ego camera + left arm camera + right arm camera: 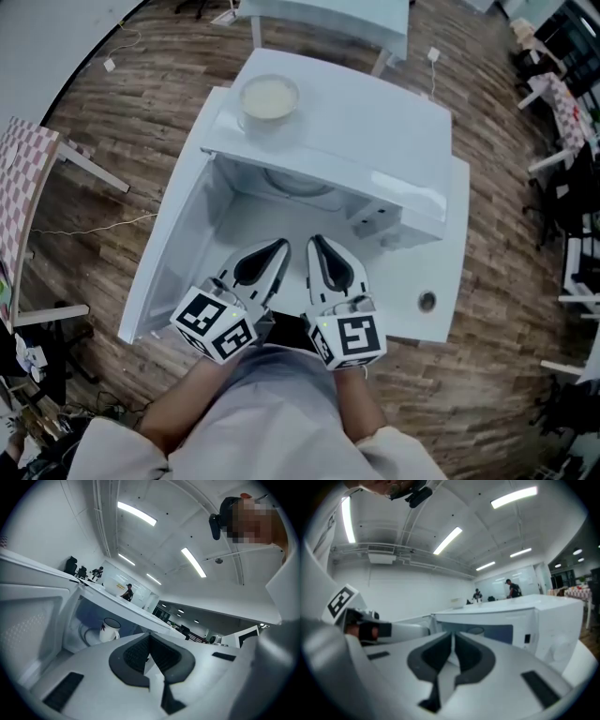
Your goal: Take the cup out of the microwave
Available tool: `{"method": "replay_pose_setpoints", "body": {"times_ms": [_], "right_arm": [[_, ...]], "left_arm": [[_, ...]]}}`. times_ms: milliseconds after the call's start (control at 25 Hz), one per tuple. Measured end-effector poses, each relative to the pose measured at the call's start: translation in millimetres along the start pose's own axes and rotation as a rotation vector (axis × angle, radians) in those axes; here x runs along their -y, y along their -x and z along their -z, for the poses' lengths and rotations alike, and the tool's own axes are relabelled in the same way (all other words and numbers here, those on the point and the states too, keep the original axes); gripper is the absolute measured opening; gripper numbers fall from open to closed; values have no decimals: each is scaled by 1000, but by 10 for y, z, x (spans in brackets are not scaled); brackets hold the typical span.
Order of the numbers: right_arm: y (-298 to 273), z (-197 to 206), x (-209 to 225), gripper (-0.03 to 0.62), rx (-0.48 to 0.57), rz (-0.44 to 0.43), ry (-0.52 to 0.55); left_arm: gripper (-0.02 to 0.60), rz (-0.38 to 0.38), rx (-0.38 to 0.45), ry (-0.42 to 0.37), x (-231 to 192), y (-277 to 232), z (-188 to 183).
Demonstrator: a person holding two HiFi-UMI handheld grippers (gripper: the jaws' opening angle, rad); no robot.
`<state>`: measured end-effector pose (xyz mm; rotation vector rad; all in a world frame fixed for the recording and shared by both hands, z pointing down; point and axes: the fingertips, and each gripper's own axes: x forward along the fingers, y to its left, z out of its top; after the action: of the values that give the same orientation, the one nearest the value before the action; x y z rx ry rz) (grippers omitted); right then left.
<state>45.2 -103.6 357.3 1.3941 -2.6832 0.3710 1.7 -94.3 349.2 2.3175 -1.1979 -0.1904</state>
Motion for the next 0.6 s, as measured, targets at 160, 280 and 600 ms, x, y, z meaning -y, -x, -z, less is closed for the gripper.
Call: {"method": "replay_pose_setpoints", "body": {"times_ms": [160, 280, 600], "right_arm": [[-78, 91, 75, 25, -14, 5, -2], [-171, 141, 123, 25, -15, 19, -3], [-417, 283, 190, 60, -29, 45, 7]], "left_arm": [[11, -23, 5, -1, -94, -55, 0], [11, -36, 13, -7, -184, -61, -38], [11, -45, 26, -6, -379, -86, -9]]}}
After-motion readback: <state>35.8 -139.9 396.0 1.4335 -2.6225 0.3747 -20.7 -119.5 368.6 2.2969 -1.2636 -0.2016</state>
